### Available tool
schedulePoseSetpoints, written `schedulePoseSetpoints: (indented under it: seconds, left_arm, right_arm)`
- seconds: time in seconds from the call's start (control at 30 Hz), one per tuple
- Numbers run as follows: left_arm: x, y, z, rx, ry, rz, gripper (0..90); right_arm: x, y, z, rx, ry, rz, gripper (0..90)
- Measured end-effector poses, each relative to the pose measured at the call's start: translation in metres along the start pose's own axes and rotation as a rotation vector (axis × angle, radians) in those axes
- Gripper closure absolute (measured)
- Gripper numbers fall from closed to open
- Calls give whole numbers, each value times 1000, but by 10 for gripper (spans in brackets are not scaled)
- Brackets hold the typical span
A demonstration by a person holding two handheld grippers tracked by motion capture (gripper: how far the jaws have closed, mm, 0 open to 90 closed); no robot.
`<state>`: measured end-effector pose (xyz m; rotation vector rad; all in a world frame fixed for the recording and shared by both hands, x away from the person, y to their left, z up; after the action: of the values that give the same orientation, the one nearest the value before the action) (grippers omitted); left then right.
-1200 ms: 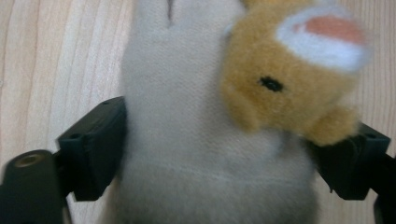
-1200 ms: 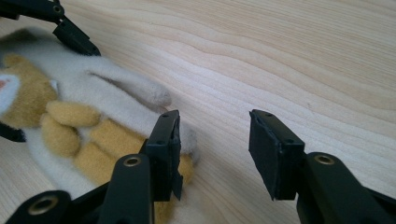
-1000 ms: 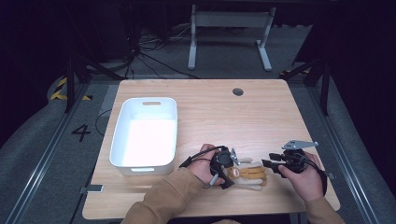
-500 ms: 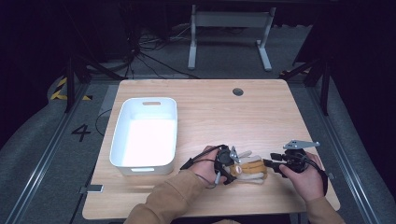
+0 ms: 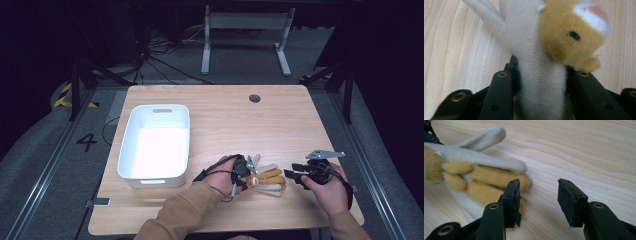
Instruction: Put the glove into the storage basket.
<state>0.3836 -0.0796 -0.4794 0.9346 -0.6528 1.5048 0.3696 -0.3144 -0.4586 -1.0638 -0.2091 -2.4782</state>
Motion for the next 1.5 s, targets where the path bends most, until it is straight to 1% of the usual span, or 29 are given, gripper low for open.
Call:
schedulePoseSetpoints:
  seconds: [0.17, 0.2, 0.3, 0.5, 0.53, 0.57, 0.6, 0.63, 0.67, 0.73, 0.77, 0.8, 0.87, 0.9, 0.93, 0.97, 1.0, 1.03, 1.1, 1.13, 1.17, 1.2, 1.23, 1.27, 1.3, 1.33, 1.4, 1.47, 1.5]
  left_arm:
    - [0, 0, 0, 3, -5, 4, 717]
    - [0, 0, 0, 4, -5, 10, 723]
    - [1, 0, 0, 5, -7, 9, 735]
    - [1, -2, 1, 36, -7, -6, 744]
    - [1, -2, 1, 36, -7, -6, 745]
    - [2, -2, 1, 50, -9, -16, 745]
    - [2, -3, 1, 74, -10, -26, 744]
    - [2, -3, 1, 74, -10, -26, 744]
    - [4, -3, 1, 106, -5, -33, 744]
    - [5, -2, 1, 107, -9, -35, 745]
    - [6, -1, 2, 119, -6, -50, 744]
    - [9, 3, 3, 133, -1, -69, 745]
    - [11, 4, 4, 131, -11, -64, 745]
    - [14, 5, 6, 132, -8, -55, 745]
    - [17, 6, 7, 135, -5, -58, 745]
    - [19, 7, 7, 139, -4, -63, 745]
    - [26, 7, 8, 139, 0, -56, 745]
    - [26, 7, 8, 139, 0, -56, 745]
    - [34, 8, 8, 154, -5, -36, 745]
    - [39, 7, 8, 148, -13, -19, 744]
    - [42, 8, 9, 157, -11, -16, 744]
    - [47, 8, 9, 164, -13, -14, 743]
    - [51, 9, 10, 174, -6, -18, 743]
    - [60, 10, 11, 182, -1, -11, 742]
    - [60, 10, 11, 182, -1, -11, 742]
    - [64, 9, 11, 184, 0, -11, 742]
    - [72, 9, 12, 194, 7, -13, 742]
    - [80, 7, 13, 196, 6, -4, 741]
    - [87, 7, 14, 211, 11, -5, 741]
  right_arm:
    - [0, 3, 0, -2, 6, -5, 534]
    - [0, 4, 0, -6, 5, -3, 534]
    - [1, 5, 0, -11, 6, -9, 534]
    - [2, 9, -1, -21, 11, -12, 534]
    - [2, 9, -1, -21, 11, -12, 534]
    - [3, 10, 0, -19, 12, -12, 534]
    - [3, 11, 0, -21, 15, -11, 534]
    - [3, 11, 0, -27, 14, -11, 534]
    - [4, 13, 0, -28, 15, -14, 534]
    - [4, 15, 0, -33, 19, -15, 534]
    - [4, 16, 0, -30, 23, -20, 534]
    - [5, 16, -1, -39, 19, -21, 537]
    - [4, 17, -1, -40, 19, -21, 538]
    - [4, 18, -1, -40, 21, -22, 539]
    - [3, 19, -1, -46, 20, -22, 541]
    - [3, 21, -1, -41, 23, -23, 544]
    - [4, 23, 0, -49, 25, -23, 552]
    - [4, 23, 0, -49, 25, -23, 552]
    - [3, 27, -1, -60, 26, -23, 561]
    - [1, 33, -3, -75, 22, -27, 570]
    - [1, 33, -3, -75, 22, -27, 570]
    - [-1, 39, -6, -90, 12, -26, 578]
    - [-1, 39, -6, -90, 12, -26, 578]
    - [-3, 43, -7, -95, 12, -31, 585]
    - [-3, 43, -7, -95, 12, -31, 585]
    - [-3, 44, -7, -102, 10, -30, 585]
    - [-4, 46, -6, -102, 14, -29, 590]
    - [-6, 46, -6, -94, 12, -26, 591]
    - [-8, 47, -6, -86, 5, -20, 590]
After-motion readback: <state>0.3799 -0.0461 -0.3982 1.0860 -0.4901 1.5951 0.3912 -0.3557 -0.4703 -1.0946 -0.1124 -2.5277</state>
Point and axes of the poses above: each handheld gripper's, and its own axes: x roughly backward along the jaws, z roughly out of its top, y roughly to its right, the point moved 4 cm from there along -x, roughly forward along the jaws, and after that the axes turned 7 degrees about -z, right-handed, at the moved point
